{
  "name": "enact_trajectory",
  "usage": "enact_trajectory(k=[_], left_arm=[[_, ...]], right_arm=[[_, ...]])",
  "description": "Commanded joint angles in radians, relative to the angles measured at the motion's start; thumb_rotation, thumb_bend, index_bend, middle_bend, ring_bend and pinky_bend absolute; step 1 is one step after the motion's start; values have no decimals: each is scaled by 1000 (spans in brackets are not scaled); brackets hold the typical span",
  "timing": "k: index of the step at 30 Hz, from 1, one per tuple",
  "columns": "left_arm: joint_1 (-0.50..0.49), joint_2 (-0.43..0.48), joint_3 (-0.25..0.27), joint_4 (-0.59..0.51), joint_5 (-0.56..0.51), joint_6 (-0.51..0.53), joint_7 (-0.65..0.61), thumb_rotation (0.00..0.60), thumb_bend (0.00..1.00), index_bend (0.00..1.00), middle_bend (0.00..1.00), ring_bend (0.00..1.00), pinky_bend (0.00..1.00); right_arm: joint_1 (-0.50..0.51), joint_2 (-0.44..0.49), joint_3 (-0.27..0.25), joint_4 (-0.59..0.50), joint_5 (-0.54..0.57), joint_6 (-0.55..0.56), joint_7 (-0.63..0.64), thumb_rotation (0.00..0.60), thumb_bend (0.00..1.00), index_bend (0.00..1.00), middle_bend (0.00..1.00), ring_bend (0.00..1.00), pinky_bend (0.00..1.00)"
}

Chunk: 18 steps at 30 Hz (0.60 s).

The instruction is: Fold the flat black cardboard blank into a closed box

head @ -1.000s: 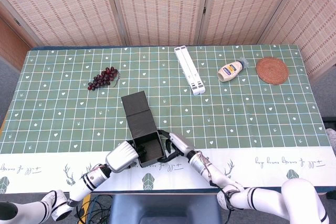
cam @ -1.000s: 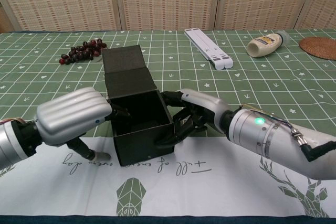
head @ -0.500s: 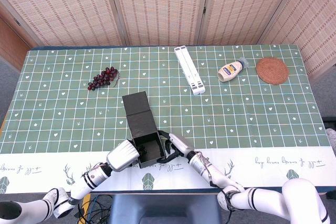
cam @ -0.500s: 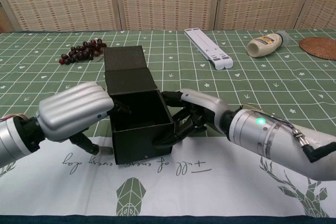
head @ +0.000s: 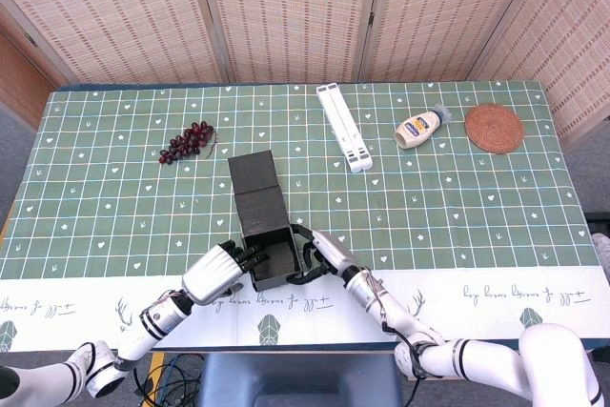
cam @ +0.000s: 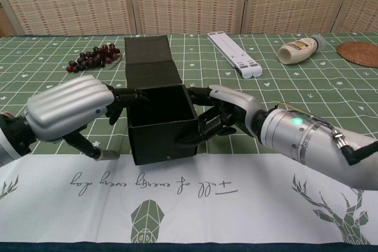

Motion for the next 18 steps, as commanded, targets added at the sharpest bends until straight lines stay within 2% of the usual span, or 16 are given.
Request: enact_trajectory(k=[1, 10, 16, 18], left_arm=[[10, 24, -7, -24, -12, 7, 11, 600, 99, 195, 173, 524, 502], [50, 118, -33, -114, -48, 62, -19, 600, 99, 156, 150, 523, 502], [72, 175, -44, -180, -96, 48, -71, 600, 99, 147, 143, 522, 501], [77, 184, -46, -189, -111, 37, -89, 600, 99, 146, 142, 522, 502]], right_arm=[[3, -2, 14, 0, 23, -2, -21, 600, 237, 192, 333, 705, 989], [24, -23, 59, 15, 91, -10, -79, 600, 237, 190, 303, 705, 989], [42, -58, 84, 30, 151, -18, -125, 600, 236, 13, 189, 681, 949], [43, -69, 84, 32, 158, -11, -144, 600, 227, 0, 139, 660, 933]])
